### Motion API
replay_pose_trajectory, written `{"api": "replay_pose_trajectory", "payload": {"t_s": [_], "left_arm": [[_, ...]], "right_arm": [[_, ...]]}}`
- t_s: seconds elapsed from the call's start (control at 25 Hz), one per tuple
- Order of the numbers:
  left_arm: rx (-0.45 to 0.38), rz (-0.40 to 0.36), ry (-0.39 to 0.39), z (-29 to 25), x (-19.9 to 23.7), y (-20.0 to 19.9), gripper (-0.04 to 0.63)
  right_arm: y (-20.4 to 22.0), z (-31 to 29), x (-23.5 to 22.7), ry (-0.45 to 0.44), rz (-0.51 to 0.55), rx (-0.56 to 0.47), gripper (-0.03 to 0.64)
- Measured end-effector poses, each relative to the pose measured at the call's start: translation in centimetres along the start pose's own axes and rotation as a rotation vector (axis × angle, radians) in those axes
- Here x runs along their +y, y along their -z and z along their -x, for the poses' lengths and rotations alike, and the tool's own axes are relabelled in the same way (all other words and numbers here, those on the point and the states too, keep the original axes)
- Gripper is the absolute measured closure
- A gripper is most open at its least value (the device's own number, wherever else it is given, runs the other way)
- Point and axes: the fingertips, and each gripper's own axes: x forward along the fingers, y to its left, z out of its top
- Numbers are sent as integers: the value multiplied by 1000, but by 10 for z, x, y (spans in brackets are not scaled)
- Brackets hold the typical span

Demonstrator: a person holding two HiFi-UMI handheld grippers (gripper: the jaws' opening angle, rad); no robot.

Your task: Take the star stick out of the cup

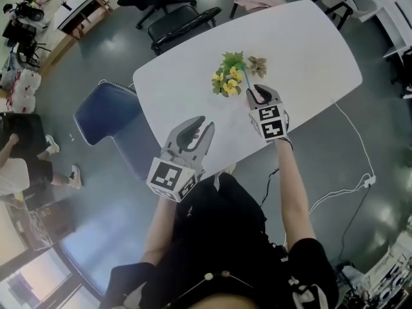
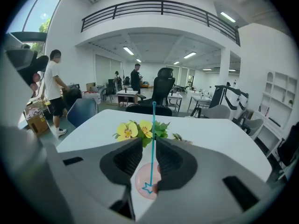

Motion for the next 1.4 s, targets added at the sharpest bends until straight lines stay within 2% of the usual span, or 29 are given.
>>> {"api": "replay_pose_trajectory", "payload": {"t_s": [0.28,0.56,0.76,0.92,1.2,1.4], "left_arm": [[10,17,-42,-1,11,3,508],[14,31,-77,4,27,8,508],[14,38,-72,3,29,9,508],[9,34,-56,0,26,6,508],[-16,28,-10,-7,14,-1,508],[-35,37,34,-15,3,-4,508]], "right_arm": [[3,-29,-3,-20,36,45,531],[6,-40,-9,21,62,64,572],[2,-33,-14,47,29,34,591],[-18,-7,-21,74,-25,-81,594],[-60,84,-36,102,-234,-349,594],[-71,137,-38,146,-264,-444,594]]}}
